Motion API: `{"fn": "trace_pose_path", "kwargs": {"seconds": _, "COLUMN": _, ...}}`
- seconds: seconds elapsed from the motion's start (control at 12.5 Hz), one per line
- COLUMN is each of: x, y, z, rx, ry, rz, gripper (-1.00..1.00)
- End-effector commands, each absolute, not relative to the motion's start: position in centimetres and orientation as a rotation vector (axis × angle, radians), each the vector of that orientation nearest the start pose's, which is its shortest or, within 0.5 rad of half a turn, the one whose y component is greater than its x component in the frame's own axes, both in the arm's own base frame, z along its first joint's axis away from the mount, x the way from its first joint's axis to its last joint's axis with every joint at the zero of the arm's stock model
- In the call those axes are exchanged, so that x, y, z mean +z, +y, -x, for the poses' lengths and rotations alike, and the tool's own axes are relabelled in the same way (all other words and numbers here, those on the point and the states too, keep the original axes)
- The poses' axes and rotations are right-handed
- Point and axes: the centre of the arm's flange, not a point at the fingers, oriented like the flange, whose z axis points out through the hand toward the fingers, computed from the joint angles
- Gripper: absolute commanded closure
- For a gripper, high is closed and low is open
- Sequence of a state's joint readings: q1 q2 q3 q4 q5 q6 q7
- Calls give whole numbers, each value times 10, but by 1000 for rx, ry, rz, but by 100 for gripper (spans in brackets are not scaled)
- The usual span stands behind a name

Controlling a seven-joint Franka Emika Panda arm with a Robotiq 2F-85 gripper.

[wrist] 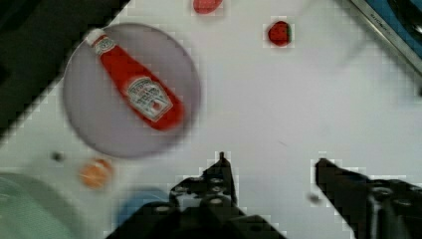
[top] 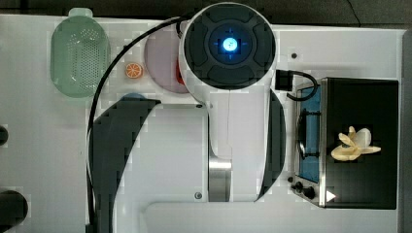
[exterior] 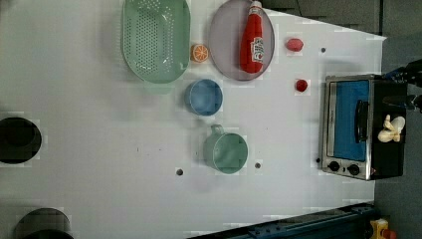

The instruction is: Pick banana from oven and place on table.

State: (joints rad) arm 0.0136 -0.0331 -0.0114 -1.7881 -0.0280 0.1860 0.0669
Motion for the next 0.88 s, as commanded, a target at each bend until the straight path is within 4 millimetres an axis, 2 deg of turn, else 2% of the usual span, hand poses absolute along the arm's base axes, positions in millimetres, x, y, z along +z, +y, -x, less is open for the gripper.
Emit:
{"fn": "trace_pose_path", "kwargs": {"seconds": 0.08, "x": 651, "y": -38, "z": -380, "rx": -13, "ry": 1449, "rz": 2814, "gripper": -59}}
{"fn": "trace_pose_path", "kwargs": {"seconds": 0.24, "x": 650, "y": -39, "z": -380, "rx": -12, "ry": 1452, "rz": 2813, "gripper": -99}}
{"fn": "trace_pose_path", "kwargs": {"seconds": 0.48, "x": 645, "y": -60, "z": -390, "rx": -42, "ry": 1497, "rz": 2767, "gripper": -100}}
{"fn": "trace_pose_path", "kwargs": {"seconds": 0.64, "x": 635, "y": -94, "z": -405, "rx": -81, "ry": 1565, "rz": 2693, "gripper": -100}}
{"fn": "trace_pose_path", "kwargs": {"seconds": 0.88, "x": 600, "y": -158, "z": -424, "rx": -36, "ry": 1615, "rz": 2645, "gripper": -100}}
